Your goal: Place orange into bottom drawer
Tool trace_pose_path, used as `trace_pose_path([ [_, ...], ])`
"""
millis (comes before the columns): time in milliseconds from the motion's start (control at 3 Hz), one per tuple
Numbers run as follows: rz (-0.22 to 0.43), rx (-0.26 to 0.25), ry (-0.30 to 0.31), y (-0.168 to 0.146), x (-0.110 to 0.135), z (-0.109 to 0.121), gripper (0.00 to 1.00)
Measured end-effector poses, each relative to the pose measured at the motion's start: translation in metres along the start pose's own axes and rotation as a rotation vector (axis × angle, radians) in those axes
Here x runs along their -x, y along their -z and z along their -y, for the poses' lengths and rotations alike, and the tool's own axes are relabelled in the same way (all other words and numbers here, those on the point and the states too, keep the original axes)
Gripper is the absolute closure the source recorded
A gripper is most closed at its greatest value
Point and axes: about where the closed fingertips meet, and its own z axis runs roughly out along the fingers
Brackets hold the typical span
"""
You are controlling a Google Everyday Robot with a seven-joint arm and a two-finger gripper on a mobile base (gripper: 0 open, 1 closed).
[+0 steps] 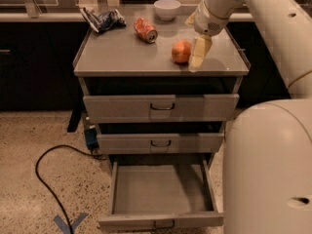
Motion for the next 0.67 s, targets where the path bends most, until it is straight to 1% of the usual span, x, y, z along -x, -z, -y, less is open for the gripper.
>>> trace_pose_path([
  [333, 0.017, 0.033, 0.01, -0.028, -0.001, 0.007, 0.0],
  [667, 0.01, 0.032, 0.048, -0.041, 0.005, 0.022, 0.0],
])
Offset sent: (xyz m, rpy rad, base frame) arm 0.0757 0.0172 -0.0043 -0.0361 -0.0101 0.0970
